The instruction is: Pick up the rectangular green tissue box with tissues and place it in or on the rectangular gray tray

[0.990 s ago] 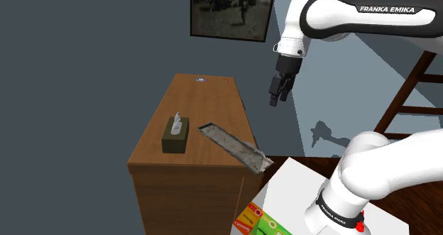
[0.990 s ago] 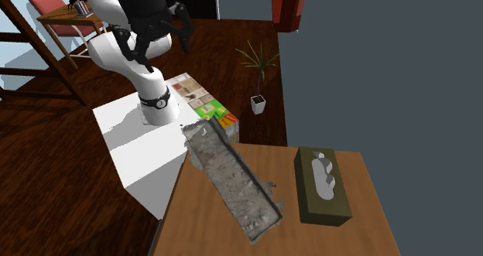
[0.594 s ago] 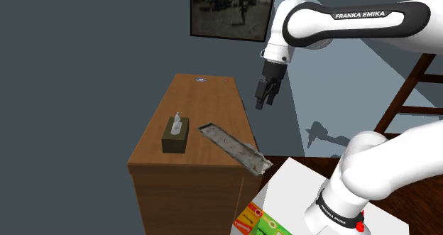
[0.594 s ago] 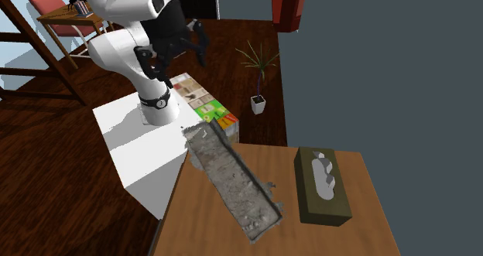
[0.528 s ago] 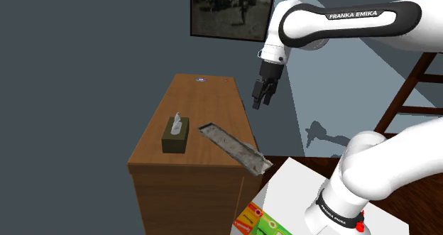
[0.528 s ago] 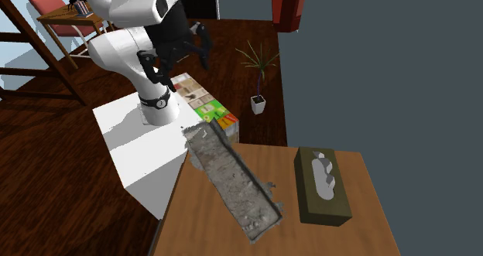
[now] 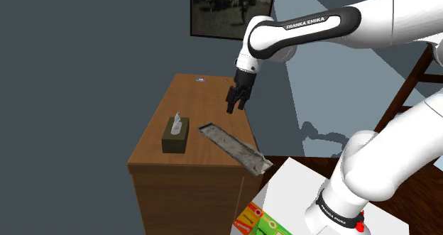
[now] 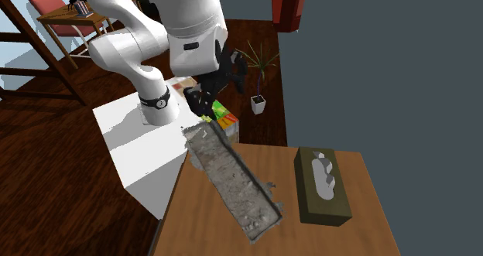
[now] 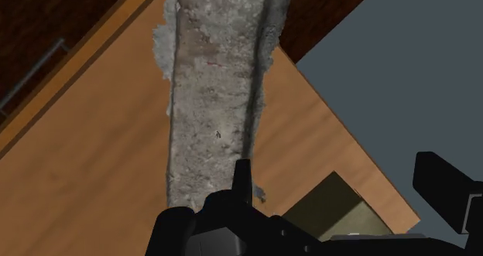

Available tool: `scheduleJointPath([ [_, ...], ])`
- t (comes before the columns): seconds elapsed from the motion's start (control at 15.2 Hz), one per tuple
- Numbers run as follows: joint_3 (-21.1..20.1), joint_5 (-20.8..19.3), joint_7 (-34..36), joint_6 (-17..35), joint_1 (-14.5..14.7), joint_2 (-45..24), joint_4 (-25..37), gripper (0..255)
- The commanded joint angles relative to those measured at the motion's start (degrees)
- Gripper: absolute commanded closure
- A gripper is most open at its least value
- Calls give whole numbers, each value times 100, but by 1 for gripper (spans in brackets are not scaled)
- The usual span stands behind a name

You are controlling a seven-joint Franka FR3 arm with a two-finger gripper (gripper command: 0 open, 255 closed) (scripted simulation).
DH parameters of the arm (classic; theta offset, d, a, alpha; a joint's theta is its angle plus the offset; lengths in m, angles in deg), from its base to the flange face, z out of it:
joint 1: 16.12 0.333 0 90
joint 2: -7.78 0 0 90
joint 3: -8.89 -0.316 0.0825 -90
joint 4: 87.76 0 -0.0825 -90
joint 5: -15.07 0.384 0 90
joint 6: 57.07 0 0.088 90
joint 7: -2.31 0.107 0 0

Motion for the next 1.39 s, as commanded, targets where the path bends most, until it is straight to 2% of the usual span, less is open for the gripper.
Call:
scheduleJointPath([
  [0.0,-6,171,-119,314,91,-469,211,0],
  [0.53,-70,838,-608,1038,354,-2093,1301,0],
  [1.06,-266,1377,-975,1308,456,-3697,2839,0],
  [1.32,-314,1434,-1009,1545,502,-3867,2786,0],
])
